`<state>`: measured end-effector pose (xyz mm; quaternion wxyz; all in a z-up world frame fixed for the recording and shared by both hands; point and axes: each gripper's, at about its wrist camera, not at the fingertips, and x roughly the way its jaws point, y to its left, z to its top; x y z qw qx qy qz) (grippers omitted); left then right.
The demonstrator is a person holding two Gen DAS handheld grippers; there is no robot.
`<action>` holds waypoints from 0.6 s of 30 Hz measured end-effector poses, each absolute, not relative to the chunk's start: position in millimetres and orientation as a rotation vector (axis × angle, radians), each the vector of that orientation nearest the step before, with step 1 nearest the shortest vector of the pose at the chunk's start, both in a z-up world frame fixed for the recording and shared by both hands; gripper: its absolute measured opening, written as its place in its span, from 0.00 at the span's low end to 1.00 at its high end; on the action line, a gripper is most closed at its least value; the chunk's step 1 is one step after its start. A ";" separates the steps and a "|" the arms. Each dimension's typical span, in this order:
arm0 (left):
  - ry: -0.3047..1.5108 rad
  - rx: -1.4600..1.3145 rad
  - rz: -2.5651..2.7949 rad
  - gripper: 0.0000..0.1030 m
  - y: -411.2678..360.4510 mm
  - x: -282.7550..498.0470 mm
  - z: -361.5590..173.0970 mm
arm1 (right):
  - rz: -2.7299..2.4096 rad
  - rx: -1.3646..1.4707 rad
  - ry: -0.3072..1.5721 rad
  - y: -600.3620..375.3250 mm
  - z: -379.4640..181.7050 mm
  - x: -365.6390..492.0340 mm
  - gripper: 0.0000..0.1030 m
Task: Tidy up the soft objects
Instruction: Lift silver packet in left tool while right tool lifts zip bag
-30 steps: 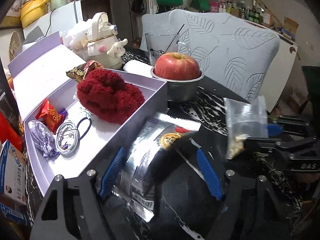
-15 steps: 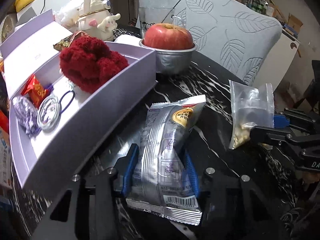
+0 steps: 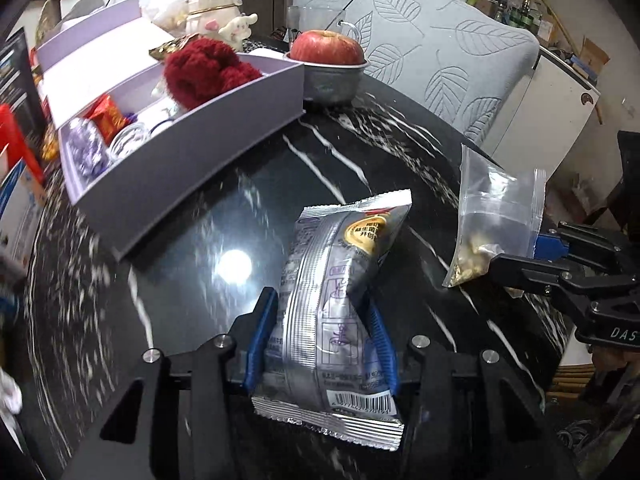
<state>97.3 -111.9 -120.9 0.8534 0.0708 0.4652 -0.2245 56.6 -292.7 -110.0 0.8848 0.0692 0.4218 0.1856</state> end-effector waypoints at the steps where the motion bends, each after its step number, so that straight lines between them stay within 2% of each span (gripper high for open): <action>1: 0.982 0.146 -0.470 0.44 -111.1 93.8 -120.3 | 0.392 0.143 0.878 -291.1 -110.1 52.5 0.35; 5: 0.979 0.149 -0.466 0.44 -105.4 82.8 -119.6 | 0.390 0.141 0.881 -285.4 -112.5 41.9 0.38; 6: 0.972 0.156 -0.466 0.44 -105.2 82.4 -120.0 | 0.385 0.144 0.884 -285.0 -114.0 42.3 0.41; 7: 0.968 0.161 -0.465 0.44 -106.0 82.5 -120.7 | 0.379 0.151 0.889 -285.2 -115.5 43.6 0.45; 9: 0.959 0.180 -0.451 0.45 -107.6 82.6 -121.5 | 0.366 0.185 0.882 -287.3 -117.1 48.7 0.65; 10: 0.957 0.186 -0.444 0.45 -108.5 83.7 -122.0 | 0.359 0.197 0.885 -288.3 -117.1 51.9 0.67; 18: 0.955 0.158 -0.417 0.46 -107.3 96.6 -124.3 | 0.355 0.297 0.882 -293.3 -118.8 68.1 0.66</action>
